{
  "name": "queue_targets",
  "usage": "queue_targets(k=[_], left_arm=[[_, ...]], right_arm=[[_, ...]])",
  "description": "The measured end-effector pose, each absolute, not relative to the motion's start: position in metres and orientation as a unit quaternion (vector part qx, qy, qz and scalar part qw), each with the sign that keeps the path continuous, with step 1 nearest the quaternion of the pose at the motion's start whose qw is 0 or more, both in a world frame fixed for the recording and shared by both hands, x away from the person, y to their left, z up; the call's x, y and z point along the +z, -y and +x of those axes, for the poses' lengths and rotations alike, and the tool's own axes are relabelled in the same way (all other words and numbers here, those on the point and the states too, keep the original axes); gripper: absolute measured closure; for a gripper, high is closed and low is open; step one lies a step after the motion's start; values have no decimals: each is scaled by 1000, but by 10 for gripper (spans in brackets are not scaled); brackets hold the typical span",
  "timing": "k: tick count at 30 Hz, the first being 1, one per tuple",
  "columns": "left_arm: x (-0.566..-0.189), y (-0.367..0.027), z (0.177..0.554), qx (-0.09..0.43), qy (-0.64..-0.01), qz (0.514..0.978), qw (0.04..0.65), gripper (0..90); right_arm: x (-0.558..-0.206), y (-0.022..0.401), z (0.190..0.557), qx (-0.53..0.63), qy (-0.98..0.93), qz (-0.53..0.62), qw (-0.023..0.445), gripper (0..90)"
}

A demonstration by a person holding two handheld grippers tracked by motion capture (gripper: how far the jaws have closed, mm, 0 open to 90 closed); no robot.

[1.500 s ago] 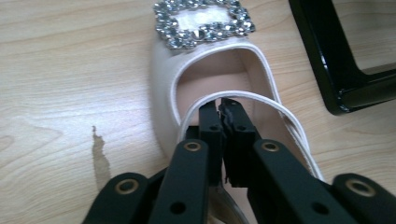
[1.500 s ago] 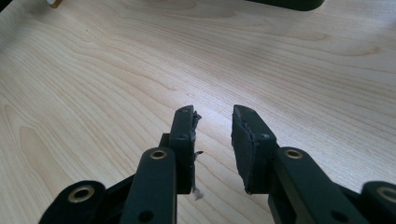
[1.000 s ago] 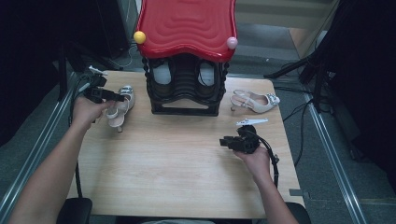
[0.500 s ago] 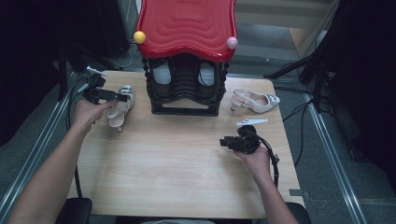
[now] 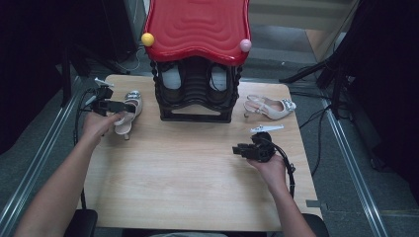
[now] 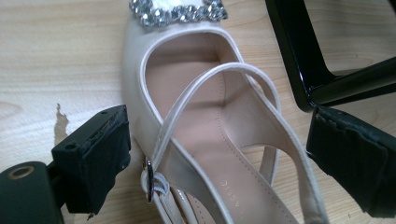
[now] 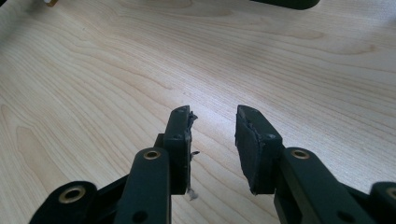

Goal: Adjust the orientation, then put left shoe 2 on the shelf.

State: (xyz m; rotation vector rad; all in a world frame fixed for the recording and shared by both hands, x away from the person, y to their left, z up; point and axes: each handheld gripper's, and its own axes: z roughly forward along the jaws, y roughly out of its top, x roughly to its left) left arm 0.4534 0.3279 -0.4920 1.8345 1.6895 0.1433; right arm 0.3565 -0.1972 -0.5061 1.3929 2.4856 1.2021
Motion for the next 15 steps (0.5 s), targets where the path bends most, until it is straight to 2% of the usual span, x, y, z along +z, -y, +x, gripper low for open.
queue_targets(k=[15], left_arm=[[-504, -314, 458, 67, -649, 705, 279, 49]], right_arm=[[-507, 195, 358, 388, -804, 451, 24, 663]])
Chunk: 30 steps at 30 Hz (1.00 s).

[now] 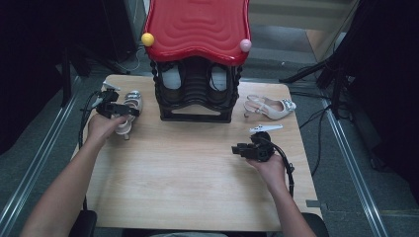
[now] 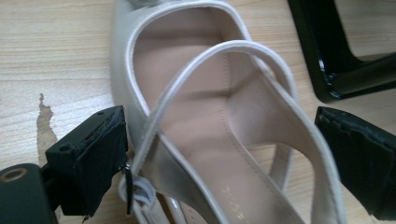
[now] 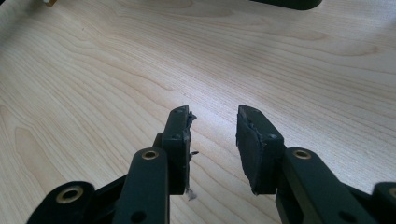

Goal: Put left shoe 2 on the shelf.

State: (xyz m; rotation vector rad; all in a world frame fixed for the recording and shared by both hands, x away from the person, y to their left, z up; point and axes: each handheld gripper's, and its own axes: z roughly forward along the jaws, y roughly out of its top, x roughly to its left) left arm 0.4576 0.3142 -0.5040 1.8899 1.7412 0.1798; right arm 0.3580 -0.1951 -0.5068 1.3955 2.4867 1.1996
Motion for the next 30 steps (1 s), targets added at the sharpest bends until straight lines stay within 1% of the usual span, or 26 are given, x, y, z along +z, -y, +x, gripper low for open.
queue_targets(k=[4, 7, 12, 20, 24, 25, 26, 27, 30], left_arm=[[-511, -315, 460, 68, -659, 701, 264, 49], [-513, -314, 462, 65, -663, 697, 266, 47], [-515, -314, 464, 56, -667, 698, 254, 77], [-512, -307, 464, 80, -671, 704, 219, 166], [-510, -308, 463, 81, -674, 701, 220, 204], [-508, -310, 463, 76, -677, 698, 222, 222], [-506, -312, 462, 80, -678, 694, 227, 257], [-505, -313, 461, 83, -674, 699, 224, 299], [-504, -313, 461, 84, -673, 701, 222, 316]], right_arm=[[-506, 195, 358, 389, -803, 451, 24, 661], [-507, 195, 358, 387, -804, 451, 24, 658], [-507, 194, 358, 386, -804, 451, 24, 653], [-507, 194, 358, 385, -804, 452, 27, 648], [-507, 194, 358, 385, -803, 453, 28, 647], [-507, 195, 358, 386, -803, 452, 29, 647], [-507, 195, 358, 386, -803, 453, 29, 647], [-507, 195, 359, 386, -802, 454, 27, 647], [-508, 195, 359, 386, -802, 454, 28, 646]])
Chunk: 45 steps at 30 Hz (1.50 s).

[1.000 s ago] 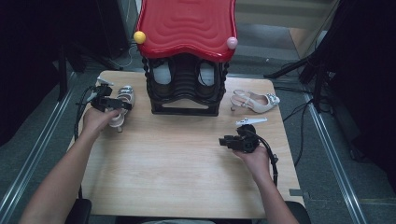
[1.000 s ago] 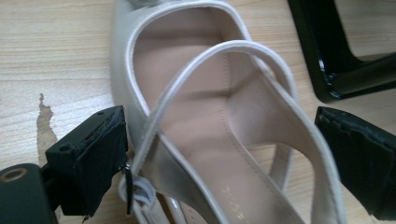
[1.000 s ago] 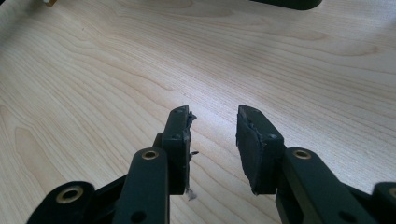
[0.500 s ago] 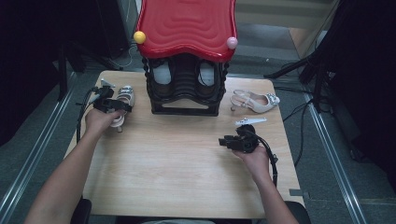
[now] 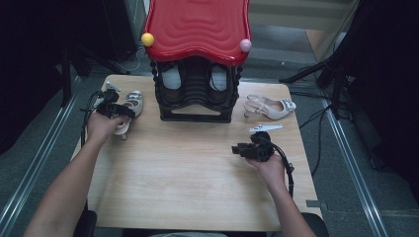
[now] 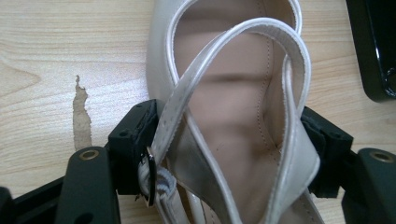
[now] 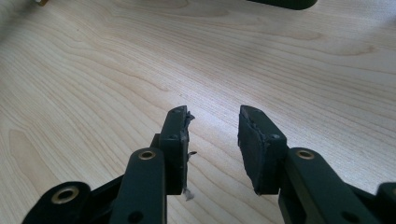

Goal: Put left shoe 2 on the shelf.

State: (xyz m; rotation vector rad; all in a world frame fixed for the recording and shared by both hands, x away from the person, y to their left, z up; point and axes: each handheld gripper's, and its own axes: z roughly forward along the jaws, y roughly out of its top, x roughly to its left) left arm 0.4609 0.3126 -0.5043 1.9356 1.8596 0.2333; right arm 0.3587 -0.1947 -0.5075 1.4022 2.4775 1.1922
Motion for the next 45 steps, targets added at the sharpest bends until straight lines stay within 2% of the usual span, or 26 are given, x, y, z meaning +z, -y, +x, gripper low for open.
queue_targets(k=[15, 23, 26, 29, 35, 45], left_arm=[[-501, -320, 459, 73, -680, 686, 248, 329], [-486, -325, 456, 74, -689, 658, 295, 329], [-475, -324, 457, 85, -686, 663, 286, 329], [-461, -323, 457, 85, -688, 651, 308, 329], [-427, -320, 457, 85, -677, 660, 316, 328], [-371, -314, 457, 113, -666, 657, 335, 327]], right_arm=[[-508, 195, 359, 387, -801, 456, 27, 644], [-508, 195, 360, 387, -801, 456, 27, 641], [-508, 195, 360, 387, -801, 456, 27, 640], [-508, 194, 360, 389, -801, 454, 27, 640], [-507, 193, 363, 390, -802, 451, 27, 640], [-506, 187, 367, 393, -804, 446, 22, 640]])
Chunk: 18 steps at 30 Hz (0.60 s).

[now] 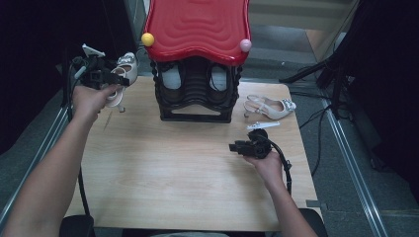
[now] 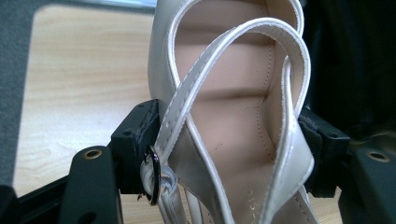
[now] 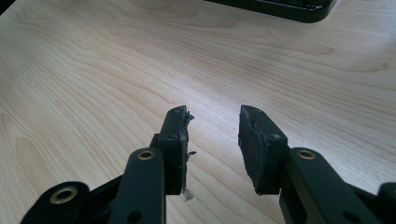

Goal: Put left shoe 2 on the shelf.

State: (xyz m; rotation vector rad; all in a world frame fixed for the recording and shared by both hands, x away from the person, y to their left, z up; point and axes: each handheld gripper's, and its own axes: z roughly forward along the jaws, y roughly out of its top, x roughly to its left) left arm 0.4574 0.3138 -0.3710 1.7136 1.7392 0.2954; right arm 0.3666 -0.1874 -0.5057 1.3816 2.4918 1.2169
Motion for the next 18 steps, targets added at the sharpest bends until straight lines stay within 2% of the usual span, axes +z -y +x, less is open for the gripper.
queue_targets(k=[18], left_arm=[[-281, -307, 460, 127, -661, 635, 379, 327]], right_arm=[[-505, 180, 370, 397, -806, 439, 15, 639]])
